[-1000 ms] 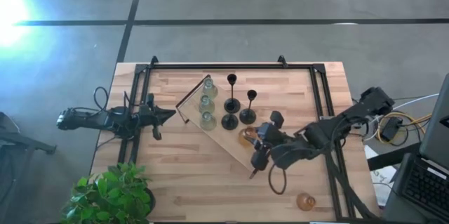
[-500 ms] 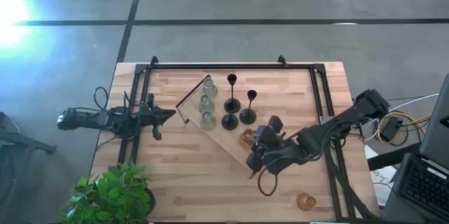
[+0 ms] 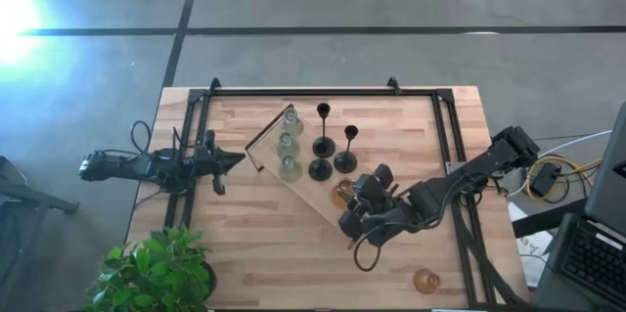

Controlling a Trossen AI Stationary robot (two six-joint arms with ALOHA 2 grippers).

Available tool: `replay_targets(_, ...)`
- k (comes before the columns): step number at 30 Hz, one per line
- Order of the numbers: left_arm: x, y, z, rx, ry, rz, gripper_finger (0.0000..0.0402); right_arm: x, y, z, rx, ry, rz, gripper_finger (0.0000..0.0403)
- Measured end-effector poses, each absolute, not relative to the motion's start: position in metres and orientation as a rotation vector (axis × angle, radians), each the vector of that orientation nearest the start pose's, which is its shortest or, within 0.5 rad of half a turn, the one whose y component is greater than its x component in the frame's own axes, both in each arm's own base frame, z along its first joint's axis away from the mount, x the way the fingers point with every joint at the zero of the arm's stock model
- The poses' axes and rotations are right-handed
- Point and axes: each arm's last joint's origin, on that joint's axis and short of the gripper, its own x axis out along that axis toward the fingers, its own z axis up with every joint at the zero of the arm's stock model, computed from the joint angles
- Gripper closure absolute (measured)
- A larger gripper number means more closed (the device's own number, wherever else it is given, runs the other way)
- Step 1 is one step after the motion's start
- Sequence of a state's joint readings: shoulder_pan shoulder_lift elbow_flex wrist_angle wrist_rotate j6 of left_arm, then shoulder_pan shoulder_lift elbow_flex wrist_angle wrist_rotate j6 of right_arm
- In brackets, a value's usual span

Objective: Pick & Place candle stick holders
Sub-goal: Put the top orange candle holder on the shelf

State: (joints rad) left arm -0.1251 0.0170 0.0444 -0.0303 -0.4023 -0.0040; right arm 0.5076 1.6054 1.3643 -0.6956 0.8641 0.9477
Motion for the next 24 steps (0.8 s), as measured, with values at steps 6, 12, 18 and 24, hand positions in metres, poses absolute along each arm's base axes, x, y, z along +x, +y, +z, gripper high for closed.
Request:
replay_targets(6, 0.0944, -0.0004, 0.1744, -0.004, 0.002, 0.277, 0.0385, 0.3008, 0.1422, 0.2966, 0.246, 0.518, -0.604, 0.0289)
replay_targets(12, 0.0944, -0.0004, 0.1744, -0.003, 0.002, 0.277, 0.0384, 0.3018, 0.1413, 0.2969, 0.164, 0.542, -0.579, 0.0289)
replay_targets(18, 0.0944, -0.0004, 0.1744, -0.004, 0.002, 0.277, 0.0384, 0.3018, 0.1420, 0.2963, 0.106, 0.581, -0.535, 0.0289)
replay_targets(24, 0.0944, -0.0004, 0.1744, -0.003, 0.002, 0.277, 0.0385, 0.3020, 0.1430, 0.2956, 0.154, 0.601, -0.509, 0.0289)
